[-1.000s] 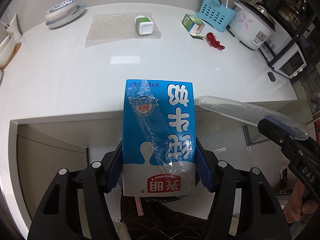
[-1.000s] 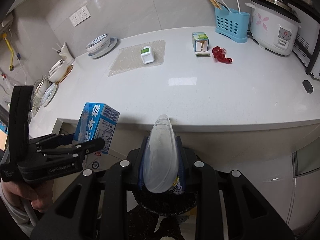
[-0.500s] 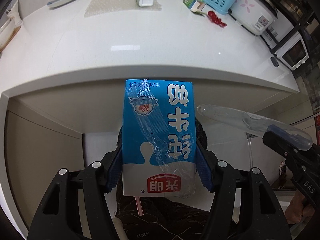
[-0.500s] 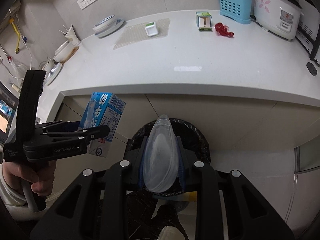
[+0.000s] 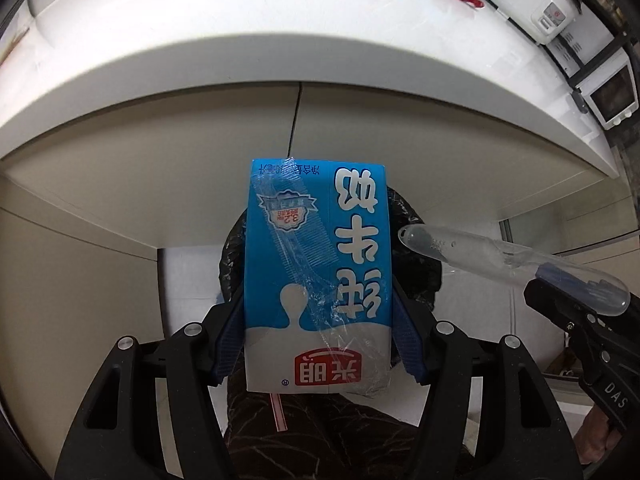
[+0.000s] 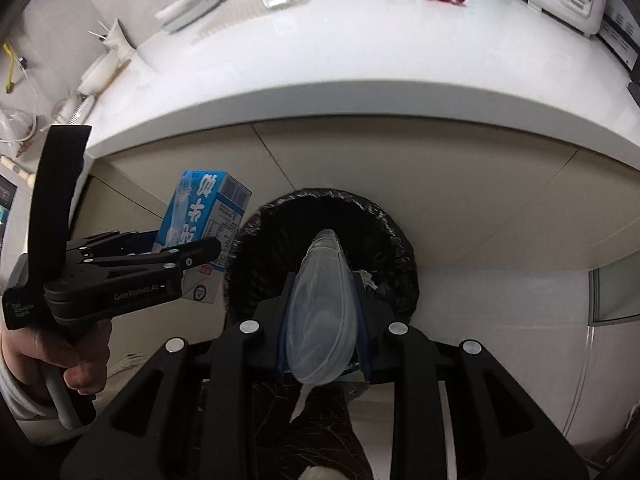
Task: Collect trash
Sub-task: 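Carry the milk carton and clear case down over the trash bin, then open the left tool to drop the carton while the right tool drops the clear case, then raise both open tools back up toward the counter items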
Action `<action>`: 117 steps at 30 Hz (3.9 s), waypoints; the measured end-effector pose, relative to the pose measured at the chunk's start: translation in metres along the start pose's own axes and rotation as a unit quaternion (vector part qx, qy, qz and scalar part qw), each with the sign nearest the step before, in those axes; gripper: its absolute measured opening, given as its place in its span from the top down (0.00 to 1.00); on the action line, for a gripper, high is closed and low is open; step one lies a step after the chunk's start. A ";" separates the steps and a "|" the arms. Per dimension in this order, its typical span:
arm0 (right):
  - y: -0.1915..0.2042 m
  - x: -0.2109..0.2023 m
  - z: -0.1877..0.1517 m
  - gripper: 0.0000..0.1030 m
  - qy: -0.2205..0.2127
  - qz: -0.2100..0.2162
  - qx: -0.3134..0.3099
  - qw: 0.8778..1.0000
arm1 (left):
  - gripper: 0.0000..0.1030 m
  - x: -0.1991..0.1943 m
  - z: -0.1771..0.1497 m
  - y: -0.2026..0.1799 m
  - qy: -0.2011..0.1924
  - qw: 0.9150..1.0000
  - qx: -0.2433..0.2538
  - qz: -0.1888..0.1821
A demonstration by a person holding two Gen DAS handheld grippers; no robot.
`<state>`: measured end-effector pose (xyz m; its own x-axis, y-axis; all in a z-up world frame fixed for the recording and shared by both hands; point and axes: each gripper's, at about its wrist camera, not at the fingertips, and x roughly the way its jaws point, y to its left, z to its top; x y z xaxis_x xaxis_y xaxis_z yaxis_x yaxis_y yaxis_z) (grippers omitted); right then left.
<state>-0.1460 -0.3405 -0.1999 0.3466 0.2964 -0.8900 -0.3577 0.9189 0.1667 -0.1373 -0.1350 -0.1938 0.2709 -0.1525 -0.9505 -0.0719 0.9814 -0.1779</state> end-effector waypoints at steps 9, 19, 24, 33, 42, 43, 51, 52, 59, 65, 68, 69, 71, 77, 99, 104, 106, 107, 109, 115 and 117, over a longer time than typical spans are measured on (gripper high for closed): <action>-0.013 0.024 0.005 0.76 0.019 -0.010 0.012 1.000 | 0.40 0.034 0.003 0.001 0.014 1.000 -0.002 0.004; -0.014 0.028 0.007 0.76 0.029 -0.022 0.013 0.999 | 0.39 0.046 0.012 -0.002 0.015 1.000 0.010 -0.007; -0.012 0.028 0.011 0.76 0.026 -0.022 0.017 0.999 | 0.26 0.034 0.009 -0.001 -0.003 1.000 0.022 -0.008; -0.011 0.027 0.009 0.76 0.023 -0.018 0.019 0.999 | 0.06 0.014 0.010 0.002 -0.030 0.999 0.015 -0.011; -0.001 0.034 0.015 0.76 0.029 -0.014 0.006 0.999 | 0.06 0.001 0.015 0.012 -0.036 0.999 0.000 -0.001; 0.002 0.036 0.016 0.76 0.030 -0.014 0.004 0.999 | 0.06 -0.001 0.014 0.015 -0.037 0.999 -0.001 0.000; 0.021 0.059 0.023 0.76 0.047 -0.012 -0.017 0.999 | 0.06 -0.016 0.012 0.037 -0.040 0.999 -0.019 0.007; 0.024 0.062 0.023 0.76 0.049 -0.012 -0.020 0.998 | 0.06 -0.018 0.011 0.039 -0.040 0.999 -0.020 0.007; 0.039 0.075 0.027 0.76 0.059 -0.010 -0.042 0.997 | 0.06 -0.023 0.009 0.054 -0.041 0.999 -0.032 0.015; 0.045 0.077 0.030 0.70 0.055 -0.014 -0.048 0.997 | 0.06 -0.026 0.008 0.063 -0.040 0.998 -0.040 0.018; 0.046 0.075 0.032 0.62 0.049 -0.015 -0.048 0.998 | 0.06 -0.028 0.009 0.065 -0.041 0.998 -0.042 0.019; 0.047 0.074 0.032 0.57 0.046 -0.017 -0.049 0.998 | 0.06 -0.028 0.009 0.065 -0.041 0.998 -0.042 0.020; 0.046 0.071 0.032 0.52 0.042 -0.020 -0.047 0.998 | 0.06 -0.028 0.010 0.066 -0.040 0.998 -0.041 0.019; 0.041 0.060 0.036 0.37 0.025 -0.030 -0.036 0.999 | 0.06 -0.029 0.012 0.061 -0.042 0.998 -0.036 0.018; 0.022 -0.025 0.077 0.08 -0.080 -0.059 0.008 0.995 | 0.06 -0.075 0.039 0.039 -0.079 0.997 -0.022 -0.003; 0.018 -0.040 0.092 0.08 -0.092 -0.065 0.008 0.994 | 0.06 -0.090 0.055 0.034 -0.092 0.996 -0.017 0.001; 0.017 -0.046 0.098 0.08 -0.099 -0.068 0.007 0.993 | 0.06 -0.094 0.062 0.034 -0.095 0.995 -0.016 0.003; 0.017 -0.048 0.102 0.08 -0.102 -0.070 0.007 0.992 | 0.06 -0.096 0.066 0.033 -0.095 0.995 -0.016 0.003; 0.016 -0.054 0.109 0.08 -0.109 -0.069 0.007 0.992 | 0.06 -0.101 0.074 0.032 -0.100 0.995 -0.012 0.005; 0.013 -0.069 0.133 0.08 -0.132 -0.077 0.017 0.988 | 0.06 -0.115 0.098 0.031 -0.113 0.994 0.003 0.008; 0.012 -0.072 0.141 0.08 -0.137 -0.080 0.018 0.987 | 0.06 -0.119 0.108 0.031 -0.116 0.993 0.006 0.007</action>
<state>-0.0533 -0.3137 -0.0740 0.6189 0.2011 -0.7593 -0.2494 0.9670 0.0528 -0.0682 -0.0736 -0.0590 0.4831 -0.1088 -0.8688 -0.0659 0.9849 -0.1600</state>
